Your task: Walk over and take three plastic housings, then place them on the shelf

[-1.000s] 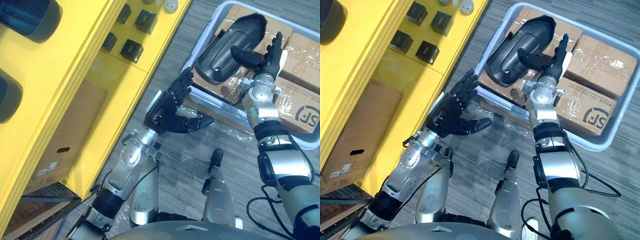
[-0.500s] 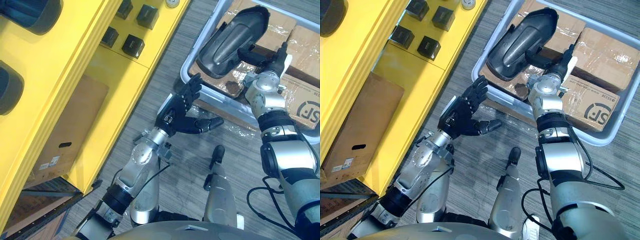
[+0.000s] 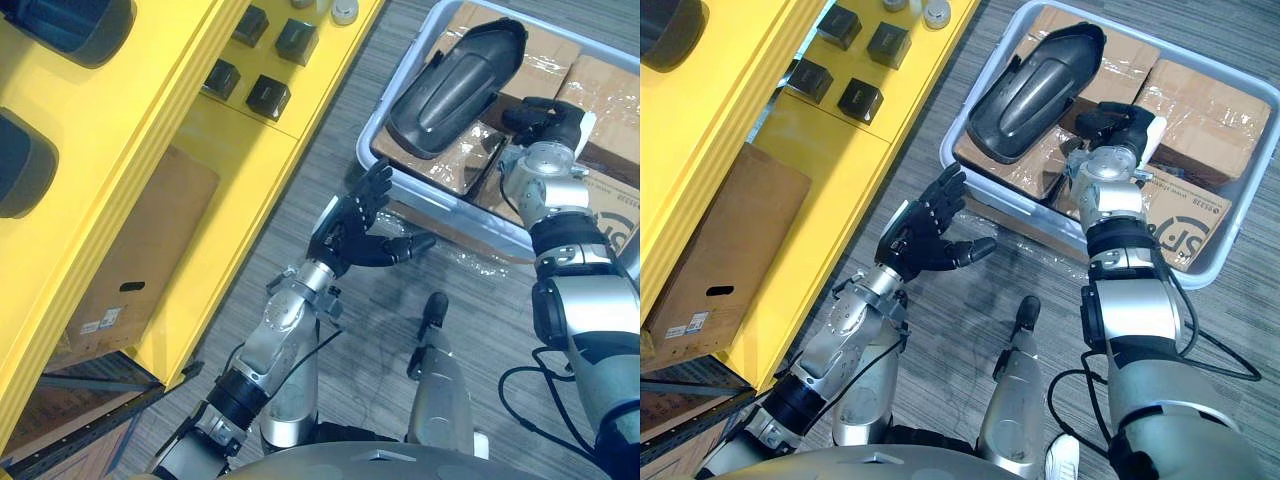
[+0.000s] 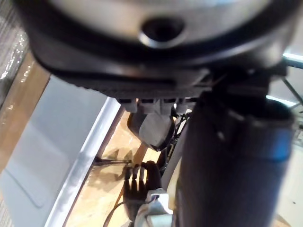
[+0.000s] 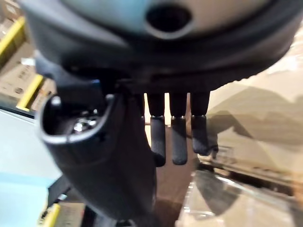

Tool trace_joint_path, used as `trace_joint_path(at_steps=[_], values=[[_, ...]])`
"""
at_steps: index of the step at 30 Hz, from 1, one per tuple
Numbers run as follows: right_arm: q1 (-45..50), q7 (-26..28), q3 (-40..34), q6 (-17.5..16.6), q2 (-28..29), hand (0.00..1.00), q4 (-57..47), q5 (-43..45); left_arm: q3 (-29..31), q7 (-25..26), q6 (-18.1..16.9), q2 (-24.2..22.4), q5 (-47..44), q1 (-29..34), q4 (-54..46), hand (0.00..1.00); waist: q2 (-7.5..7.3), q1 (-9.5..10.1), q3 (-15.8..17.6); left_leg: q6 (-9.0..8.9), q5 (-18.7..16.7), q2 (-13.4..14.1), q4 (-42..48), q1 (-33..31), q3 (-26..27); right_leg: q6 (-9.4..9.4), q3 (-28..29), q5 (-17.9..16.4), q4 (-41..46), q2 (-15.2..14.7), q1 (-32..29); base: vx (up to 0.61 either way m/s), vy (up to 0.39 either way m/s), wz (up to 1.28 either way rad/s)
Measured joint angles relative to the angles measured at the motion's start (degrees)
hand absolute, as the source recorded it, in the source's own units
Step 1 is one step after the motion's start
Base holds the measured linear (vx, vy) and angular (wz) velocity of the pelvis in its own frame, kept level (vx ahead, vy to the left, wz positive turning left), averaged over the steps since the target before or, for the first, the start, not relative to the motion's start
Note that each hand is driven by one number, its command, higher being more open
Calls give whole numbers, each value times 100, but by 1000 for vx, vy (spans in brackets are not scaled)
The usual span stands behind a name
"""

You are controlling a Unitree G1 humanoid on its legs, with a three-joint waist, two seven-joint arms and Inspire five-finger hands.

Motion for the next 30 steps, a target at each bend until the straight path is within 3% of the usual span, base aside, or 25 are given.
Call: trace_joint_path(at_steps=[8,9,13,18,22,26,30], values=[[12,274,89,416,-42,0,262,-218,143,95,-7,4,-247,223,6,100,-23,14,-11,-20,29,62,4,-12,0,-23,-97,-16,4,27,30,4,-1,0],[11,273,89,419,-47,100,262,-217,172,127,-7,15,-248,290,7,100,-37,16,-17,-20,32,65,4,-18,0,-26,-107,-20,4,27,29,0,0,0],[13,191,103,357,-47,100,307,-201,199,152,-24,30,-247,472,4,100,-92,30,-43,-22,34,64,10,-49,-15,-26,-149,-22,4,22,25,36,7,4],[13,-263,122,-446,-54,100,179,-208,190,158,-47,42,-246,656,-46,100,-101,16,-46,-45,49,71,19,-75,-82,-47,-240,-36,67,23,3,45,2,5],[25,-717,126,-1173,-170,100,-587,-235,97,159,-63,43,-241,776,-80,100,-106,0,-43,-51,58,71,25,-73,-81,-58,-241,-42,125,23,-35,9,-1,-1],[59,-1175,133,-1900,-195,100,-1714,-1108,-56,161,-144,110,-241,831,-80,100,-122,-68,-33,-49,57,63,34,-60,-79,-72,-218,-51,155,23,-38,0,0,0],[92,-1245,307,-2123,-192,100,-2279,-1783,-79,156,-215,117,-253,819,-77,100,-125,-102,-31,-25,45,56,13,-41,-56,-94,-182,-67,161,21,-60,-4,8,-4]])
